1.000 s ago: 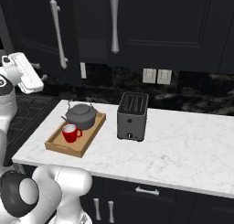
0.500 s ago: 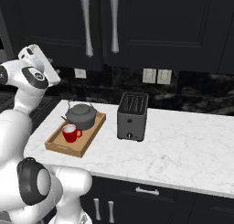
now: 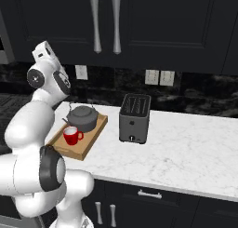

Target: Pick the kettle from the counter and place it on the tray. Then pick the mug from the cabinet and place it on the tray. Then close the cabinet doors.

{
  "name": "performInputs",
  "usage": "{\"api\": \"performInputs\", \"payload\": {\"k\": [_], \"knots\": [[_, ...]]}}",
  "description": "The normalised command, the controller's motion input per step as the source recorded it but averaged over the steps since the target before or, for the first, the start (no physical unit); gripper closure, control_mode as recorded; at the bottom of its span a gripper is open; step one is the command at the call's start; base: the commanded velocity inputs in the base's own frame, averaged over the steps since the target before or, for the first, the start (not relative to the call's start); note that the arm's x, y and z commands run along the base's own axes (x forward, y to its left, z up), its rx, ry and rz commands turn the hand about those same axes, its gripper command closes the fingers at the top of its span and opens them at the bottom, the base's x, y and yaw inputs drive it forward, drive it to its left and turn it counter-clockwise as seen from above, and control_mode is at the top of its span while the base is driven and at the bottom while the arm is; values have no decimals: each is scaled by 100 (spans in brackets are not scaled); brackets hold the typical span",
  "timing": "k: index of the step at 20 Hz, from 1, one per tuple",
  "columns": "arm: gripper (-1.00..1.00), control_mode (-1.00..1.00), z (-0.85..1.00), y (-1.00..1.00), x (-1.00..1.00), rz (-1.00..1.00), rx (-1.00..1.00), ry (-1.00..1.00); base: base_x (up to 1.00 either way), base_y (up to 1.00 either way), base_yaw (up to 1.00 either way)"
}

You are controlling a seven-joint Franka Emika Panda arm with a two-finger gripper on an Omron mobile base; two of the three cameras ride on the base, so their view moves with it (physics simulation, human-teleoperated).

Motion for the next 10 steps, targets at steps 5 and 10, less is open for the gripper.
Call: {"api": "performInputs", "payload": {"k": [5,10], "knots": [[-100,-100,0,-27,57,18,19,2,0,0,0],[-100,-100,-4,-23,47,16,12,3,0,0,0]]}}
